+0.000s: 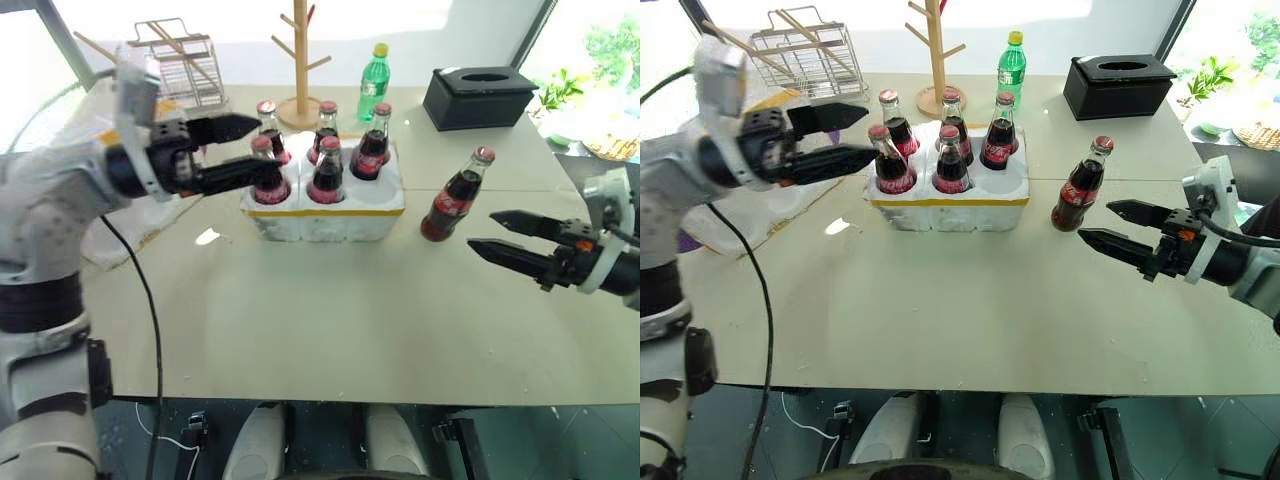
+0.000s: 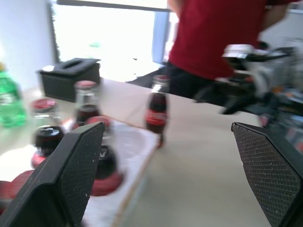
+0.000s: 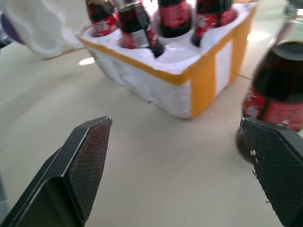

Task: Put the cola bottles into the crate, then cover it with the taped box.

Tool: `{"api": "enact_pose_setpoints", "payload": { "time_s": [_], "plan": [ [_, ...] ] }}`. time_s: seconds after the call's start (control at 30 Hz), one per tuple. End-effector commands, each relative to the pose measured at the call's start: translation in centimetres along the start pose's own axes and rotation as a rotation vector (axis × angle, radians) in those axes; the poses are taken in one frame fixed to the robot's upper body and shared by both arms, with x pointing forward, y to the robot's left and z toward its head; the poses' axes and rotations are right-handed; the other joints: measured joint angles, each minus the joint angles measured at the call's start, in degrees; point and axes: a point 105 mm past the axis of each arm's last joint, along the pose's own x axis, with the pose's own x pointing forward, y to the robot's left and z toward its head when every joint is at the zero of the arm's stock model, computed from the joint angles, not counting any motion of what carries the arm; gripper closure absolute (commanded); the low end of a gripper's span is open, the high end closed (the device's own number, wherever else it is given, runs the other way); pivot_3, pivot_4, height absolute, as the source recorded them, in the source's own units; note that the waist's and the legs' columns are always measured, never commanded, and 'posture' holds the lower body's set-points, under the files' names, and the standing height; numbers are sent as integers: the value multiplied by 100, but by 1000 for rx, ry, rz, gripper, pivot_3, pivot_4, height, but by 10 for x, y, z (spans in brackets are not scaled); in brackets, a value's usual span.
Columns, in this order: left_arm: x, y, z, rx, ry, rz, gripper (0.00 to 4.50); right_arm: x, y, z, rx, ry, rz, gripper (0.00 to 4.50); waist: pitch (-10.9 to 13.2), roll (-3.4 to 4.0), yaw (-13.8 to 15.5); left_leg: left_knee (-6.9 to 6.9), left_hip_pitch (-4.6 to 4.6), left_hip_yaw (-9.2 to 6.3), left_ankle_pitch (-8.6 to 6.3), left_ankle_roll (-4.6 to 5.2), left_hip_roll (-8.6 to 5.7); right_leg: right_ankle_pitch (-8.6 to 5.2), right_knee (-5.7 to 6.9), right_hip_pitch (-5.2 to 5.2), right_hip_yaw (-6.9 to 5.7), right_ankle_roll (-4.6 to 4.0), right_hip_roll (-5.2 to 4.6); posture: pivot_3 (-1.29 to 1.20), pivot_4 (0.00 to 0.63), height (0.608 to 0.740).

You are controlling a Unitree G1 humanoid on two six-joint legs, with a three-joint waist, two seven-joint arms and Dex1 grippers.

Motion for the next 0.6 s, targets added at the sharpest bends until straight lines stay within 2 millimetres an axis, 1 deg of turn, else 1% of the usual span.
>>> {"api": "enact_pose_setpoints", "payload": {
  "time_s": [0.03,0.13,0.23,0.4,0.53,0.6],
  "plan": [
    [9,-20,-24,-9,98,-80,21,6,-21,2,-61,-59,-114,0,2,3,1,-1,18,0,0,0,0,0,-6,23,0,0,0,0,150,740],
    [15,-20,-36,-21,110,-87,21,17,-34,2,-42,-101,-159,0,3,4,-7,-2,42,-2,0,-1,1,-1,-12,53,0,-1,3,0,150,740],
    [30,-20,-40,5,103,-106,21,35,-44,-3,-17,-112,-172,0,3,3,1,-2,43,-5,2,-4,0,-1,-11,54,-2,-1,4,0,150,740],
    [40,-16,-36,28,69,-107,21,56,-54,-9,3,-115,-172,0,3,4,-6,-4,36,-7,2,-3,-1,-1,-12,46,-2,-1,4,0,150,740],
    [43,-15,-32,37,58,-106,21,68,-66,-18,21,-92,-212,0,4,6,-48,-5,33,-7,2,-3,-1,-1,-12,43,-3,-1,4,0,150,740],
    [43,-15,-31,41,54,-108,21,75,-67,-19,31,-99,-199,0,4,6,-71,-4,34,-8,2,-4,-1,-1,-12,44,-3,-1,4,0,150,740]
  ]
}}
